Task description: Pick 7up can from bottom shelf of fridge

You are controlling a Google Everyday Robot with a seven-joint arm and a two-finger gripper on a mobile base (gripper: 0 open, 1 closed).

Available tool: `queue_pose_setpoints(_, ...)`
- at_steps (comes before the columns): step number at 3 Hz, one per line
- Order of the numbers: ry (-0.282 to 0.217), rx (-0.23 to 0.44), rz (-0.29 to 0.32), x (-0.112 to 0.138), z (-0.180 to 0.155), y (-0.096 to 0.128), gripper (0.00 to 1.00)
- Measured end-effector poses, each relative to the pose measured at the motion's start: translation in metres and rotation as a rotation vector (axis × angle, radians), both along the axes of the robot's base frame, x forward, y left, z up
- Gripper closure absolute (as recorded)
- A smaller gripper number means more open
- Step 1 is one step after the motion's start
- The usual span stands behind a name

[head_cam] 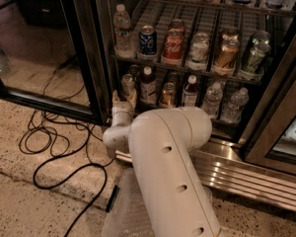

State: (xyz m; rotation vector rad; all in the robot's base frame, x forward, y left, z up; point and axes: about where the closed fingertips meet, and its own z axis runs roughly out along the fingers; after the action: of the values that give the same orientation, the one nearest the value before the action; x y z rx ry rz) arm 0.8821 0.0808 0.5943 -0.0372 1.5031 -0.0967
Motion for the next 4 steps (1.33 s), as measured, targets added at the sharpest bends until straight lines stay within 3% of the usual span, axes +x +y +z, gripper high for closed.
queue_pose_setpoints(4,-0.019,-0.048,-0.057,0.027,0.003,-0.017,0.4)
